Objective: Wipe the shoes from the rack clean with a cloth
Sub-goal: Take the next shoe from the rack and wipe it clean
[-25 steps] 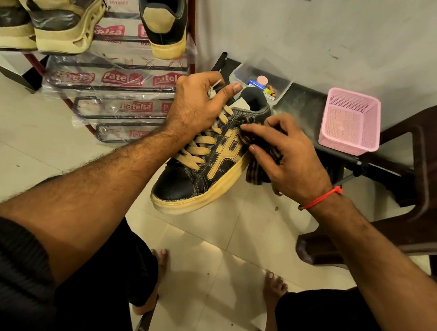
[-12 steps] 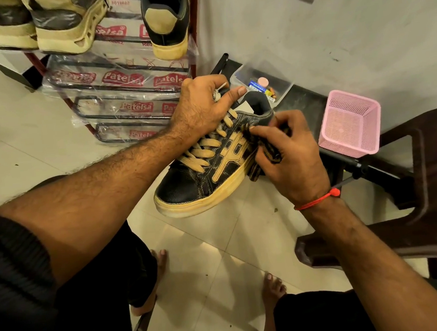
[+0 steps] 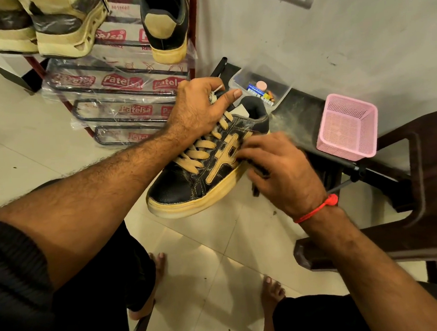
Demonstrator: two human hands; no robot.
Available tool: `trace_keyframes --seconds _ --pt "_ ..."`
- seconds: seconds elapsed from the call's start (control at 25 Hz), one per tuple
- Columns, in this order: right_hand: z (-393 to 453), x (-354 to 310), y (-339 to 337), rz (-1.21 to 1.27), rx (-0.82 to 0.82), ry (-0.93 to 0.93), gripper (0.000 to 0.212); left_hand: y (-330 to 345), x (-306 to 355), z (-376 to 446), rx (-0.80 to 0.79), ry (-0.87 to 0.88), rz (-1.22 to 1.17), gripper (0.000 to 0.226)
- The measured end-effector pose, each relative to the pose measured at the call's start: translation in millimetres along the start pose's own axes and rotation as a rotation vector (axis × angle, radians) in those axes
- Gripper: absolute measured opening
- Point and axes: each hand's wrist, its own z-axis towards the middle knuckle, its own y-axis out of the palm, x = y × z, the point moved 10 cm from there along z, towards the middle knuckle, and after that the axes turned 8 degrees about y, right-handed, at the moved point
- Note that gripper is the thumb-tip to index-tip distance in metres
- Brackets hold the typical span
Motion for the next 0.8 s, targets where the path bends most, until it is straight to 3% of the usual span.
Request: trace_keyframes --seconds 0.08,0.2,0.4,0.48,0.6,0.8 --pt "-5.2 -12.5 9.7 0.009 -0.077 -0.048 0.028 4.1 0.8 -1.6 -0.026 0.011 0.014 0.043" --pt "6.7 8.0 -4.5 0.047 -0.01 0.058 0.025 1.9 0.5 -0.7 -0.019 -0.006 0.0 0.041" --pt "-3.7 -23.5 10.9 0.124 -0.146 -0.078 0.03 12.8 9.1 -5.4 -0.077 0.059 0.011 0.038" --pt "6.1 20.5 -6.8 0.125 -0.003 0.127 0.03 10.8 10.3 -5.7 -0.064 0.063 -0.011 0.04" --pt "7.0 74.0 -33.6 0.157 0.185 0.392 0.03 8.4 28.5 -6.6 -0.044 0.138 -0.068 0.02" --pt "0.2 12.0 -9.2 0.138 0.083 0.153 0.03 6.4 34.9 -10.2 -0.012 0.187 -0.098 0.024"
